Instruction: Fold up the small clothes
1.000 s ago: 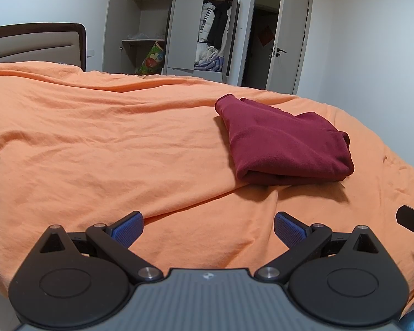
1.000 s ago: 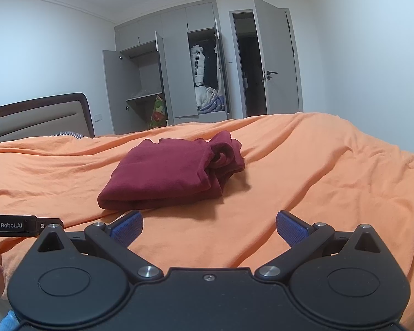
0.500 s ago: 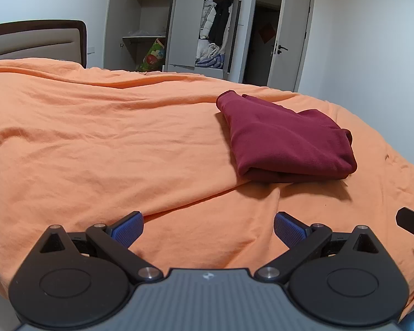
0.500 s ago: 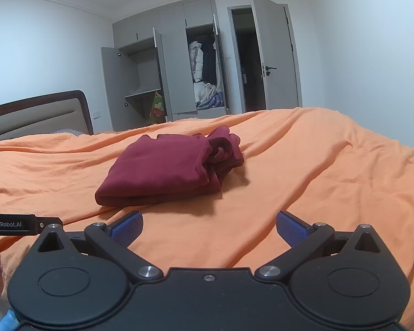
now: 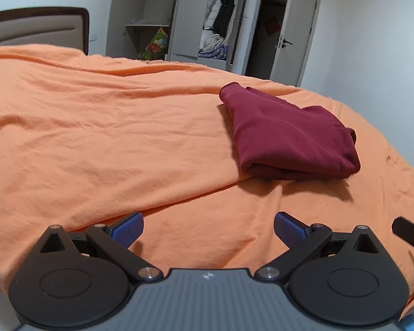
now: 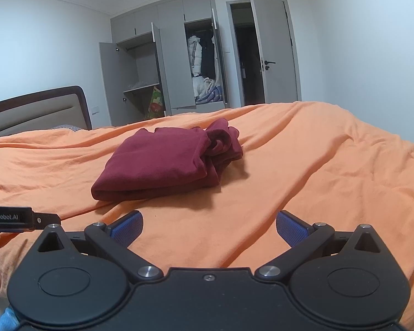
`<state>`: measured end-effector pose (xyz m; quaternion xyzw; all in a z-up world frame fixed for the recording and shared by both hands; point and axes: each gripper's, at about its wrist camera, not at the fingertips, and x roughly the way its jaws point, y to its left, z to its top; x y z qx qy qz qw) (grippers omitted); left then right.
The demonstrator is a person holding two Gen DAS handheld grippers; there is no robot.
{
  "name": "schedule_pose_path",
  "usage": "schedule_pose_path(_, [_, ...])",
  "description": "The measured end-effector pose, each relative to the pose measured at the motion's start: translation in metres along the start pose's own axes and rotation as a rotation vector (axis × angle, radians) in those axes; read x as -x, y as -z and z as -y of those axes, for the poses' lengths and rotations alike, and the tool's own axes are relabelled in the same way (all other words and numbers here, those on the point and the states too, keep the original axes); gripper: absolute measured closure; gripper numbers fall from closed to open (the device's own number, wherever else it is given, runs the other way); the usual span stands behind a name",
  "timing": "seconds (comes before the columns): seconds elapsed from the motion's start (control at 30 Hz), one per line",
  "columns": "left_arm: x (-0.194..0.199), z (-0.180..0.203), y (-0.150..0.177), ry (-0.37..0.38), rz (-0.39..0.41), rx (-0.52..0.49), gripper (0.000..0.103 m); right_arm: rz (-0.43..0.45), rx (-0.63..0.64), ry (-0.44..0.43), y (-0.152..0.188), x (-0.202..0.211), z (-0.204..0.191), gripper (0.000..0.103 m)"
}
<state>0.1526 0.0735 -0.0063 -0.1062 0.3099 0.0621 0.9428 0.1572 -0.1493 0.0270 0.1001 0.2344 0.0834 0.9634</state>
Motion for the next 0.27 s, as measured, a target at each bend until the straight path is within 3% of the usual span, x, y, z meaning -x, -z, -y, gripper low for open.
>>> schedule_pose_path(0.27, [-0.0061, -0.0053, -0.0032, -0.006, -0.007, 0.046, 0.0, -0.013, -0.003, 0.006, 0.0012, -0.0059, 0.0017, 0.001])
